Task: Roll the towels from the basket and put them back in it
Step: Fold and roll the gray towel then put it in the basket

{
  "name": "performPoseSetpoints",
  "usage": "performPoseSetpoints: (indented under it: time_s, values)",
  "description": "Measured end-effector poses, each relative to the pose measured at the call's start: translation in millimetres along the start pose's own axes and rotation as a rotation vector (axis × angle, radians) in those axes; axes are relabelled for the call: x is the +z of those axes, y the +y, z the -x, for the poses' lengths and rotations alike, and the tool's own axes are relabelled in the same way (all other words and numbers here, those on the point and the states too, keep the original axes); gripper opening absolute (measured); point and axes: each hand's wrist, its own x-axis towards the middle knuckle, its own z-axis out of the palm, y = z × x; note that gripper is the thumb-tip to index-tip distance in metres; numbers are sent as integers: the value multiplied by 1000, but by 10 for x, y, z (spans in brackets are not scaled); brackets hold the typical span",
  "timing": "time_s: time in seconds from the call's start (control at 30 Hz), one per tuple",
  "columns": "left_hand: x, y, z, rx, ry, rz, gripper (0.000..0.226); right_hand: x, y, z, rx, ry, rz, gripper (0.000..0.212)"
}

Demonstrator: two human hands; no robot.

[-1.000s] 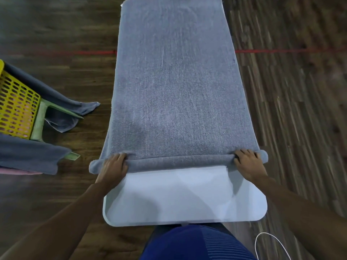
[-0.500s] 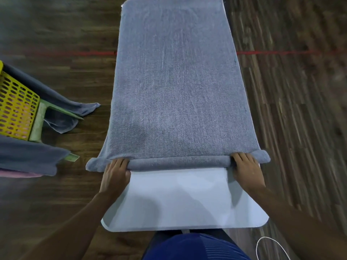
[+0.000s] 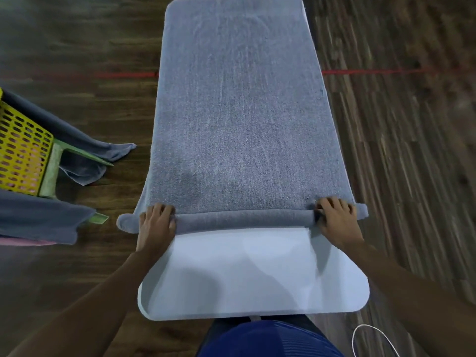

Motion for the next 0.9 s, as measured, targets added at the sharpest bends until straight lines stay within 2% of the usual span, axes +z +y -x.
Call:
performPoseSetpoints:
  time_s: [0.1, 0.27, 0.43, 0.53, 0.73, 0.8, 0.9]
  values:
    - [91, 35, 71, 64, 62, 47, 21, 37, -29, 59, -56, 94, -22, 17]
    - [93, 109, 254, 87, -24, -33, 47, 145, -92, 200, -9, 34, 0, 39]
    - [45, 127, 187, 44, -55, -55, 40, 36, -119, 110, 38, -5, -57, 35]
    - [-27, 159, 118, 41, -79, -75, 35, -24, -87, 69, 5, -39, -72, 33]
    - [-49, 122, 29, 6, -200, -112, 47, -131, -53, -27, 85, -190, -1, 25]
    - [-51, 109, 4, -7, -176, -110, 41, -100, -49, -33, 97, -127, 9, 25]
    - [-46, 103, -19, -20, -54, -94, 23, -17, -42, -24, 64, 70, -5, 27]
